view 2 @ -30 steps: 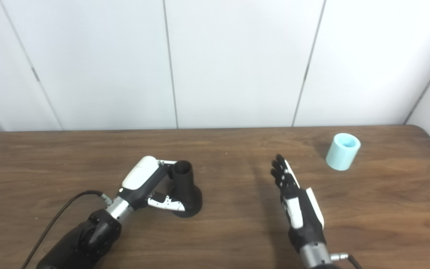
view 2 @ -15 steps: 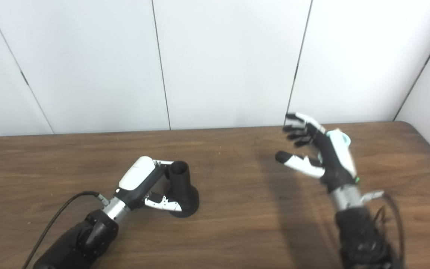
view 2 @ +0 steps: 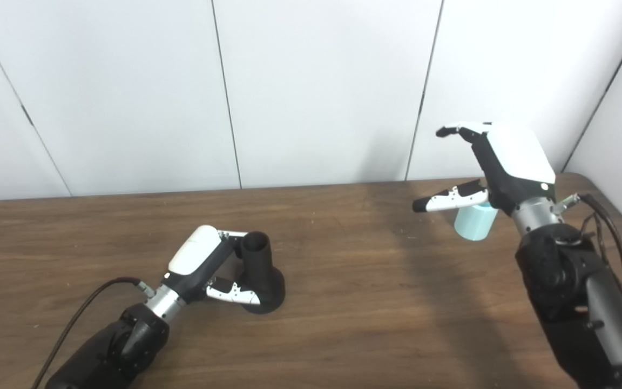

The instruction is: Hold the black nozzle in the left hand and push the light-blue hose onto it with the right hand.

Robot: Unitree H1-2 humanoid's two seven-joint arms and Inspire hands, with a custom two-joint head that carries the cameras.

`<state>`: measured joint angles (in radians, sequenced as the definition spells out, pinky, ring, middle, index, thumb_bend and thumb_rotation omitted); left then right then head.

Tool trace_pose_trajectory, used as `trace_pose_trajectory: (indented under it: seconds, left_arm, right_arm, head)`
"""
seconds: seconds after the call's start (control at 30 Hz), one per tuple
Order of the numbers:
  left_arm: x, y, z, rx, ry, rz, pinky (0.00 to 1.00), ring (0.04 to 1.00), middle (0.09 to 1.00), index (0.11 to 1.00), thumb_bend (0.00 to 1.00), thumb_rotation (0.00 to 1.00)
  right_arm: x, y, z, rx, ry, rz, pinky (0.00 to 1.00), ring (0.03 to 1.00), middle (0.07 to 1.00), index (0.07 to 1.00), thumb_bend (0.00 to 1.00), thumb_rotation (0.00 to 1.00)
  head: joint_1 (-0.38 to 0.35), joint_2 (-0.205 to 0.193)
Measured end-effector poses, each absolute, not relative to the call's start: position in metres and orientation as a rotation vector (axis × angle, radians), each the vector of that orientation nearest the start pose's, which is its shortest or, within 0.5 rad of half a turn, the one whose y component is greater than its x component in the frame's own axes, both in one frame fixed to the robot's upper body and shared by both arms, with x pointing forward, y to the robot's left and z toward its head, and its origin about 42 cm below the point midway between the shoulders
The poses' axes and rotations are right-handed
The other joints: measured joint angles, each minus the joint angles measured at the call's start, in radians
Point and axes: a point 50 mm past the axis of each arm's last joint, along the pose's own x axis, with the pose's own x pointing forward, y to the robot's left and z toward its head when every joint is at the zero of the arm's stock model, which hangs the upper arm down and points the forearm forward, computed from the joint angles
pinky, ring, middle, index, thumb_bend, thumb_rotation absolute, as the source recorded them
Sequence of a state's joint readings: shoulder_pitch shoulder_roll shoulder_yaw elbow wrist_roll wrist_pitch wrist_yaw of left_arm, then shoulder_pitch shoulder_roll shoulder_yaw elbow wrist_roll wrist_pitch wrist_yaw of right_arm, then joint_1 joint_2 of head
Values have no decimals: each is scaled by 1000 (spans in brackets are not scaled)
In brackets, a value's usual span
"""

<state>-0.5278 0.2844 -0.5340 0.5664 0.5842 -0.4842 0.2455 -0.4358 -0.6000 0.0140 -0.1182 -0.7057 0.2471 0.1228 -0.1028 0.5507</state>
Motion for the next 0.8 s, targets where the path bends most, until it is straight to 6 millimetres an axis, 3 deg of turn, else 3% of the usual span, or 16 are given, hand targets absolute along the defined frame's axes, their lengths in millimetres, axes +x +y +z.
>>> trace_pose_trajectory:
  seconds: [0.17, 0.2, 0.3, 0.4, 0.57, 0.8]
  left_arm:
    - [411, 168, 124, 917, -563, -512, 444, 440, 411, 410, 655, 451]
    - [411, 168, 124, 916, -562, -511, 447, 444, 412, 410, 654, 451]
    - [411, 168, 124, 916, -562, -511, 450, 448, 413, 410, 653, 451]
    - [411, 168, 124, 915, -563, -511, 450, 451, 414, 409, 653, 451]
    - [411, 168, 124, 915, -563, -511, 450, 450, 414, 406, 651, 448]
    - [412, 168, 124, 913, -565, -508, 453, 466, 429, 417, 651, 447]
  right_arm:
    - [402, -372, 326, -1291, -246, -251, 808, 836, 833, 755, 1000, 318]
    - [405, -374, 328, -1295, -245, -254, 774, 835, 836, 757, 1000, 314]
    - [414, -381, 329, -1302, -173, -248, 803, 851, 855, 780, 1000, 335]
    - [420, -382, 322, -1306, -44, -221, 811, 869, 883, 801, 1000, 324]
    - [428, -381, 300, -1326, 128, -152, 713, 856, 892, 814, 1000, 355]
    - [447, -382, 292, -1349, 226, -109, 650, 854, 898, 839, 1000, 380]
  head:
    - [-9, -3]
    - [-9, -3]
    - [-6, -2]
    - [-3, 0]
    - [-6, 2]
    - [0, -6]
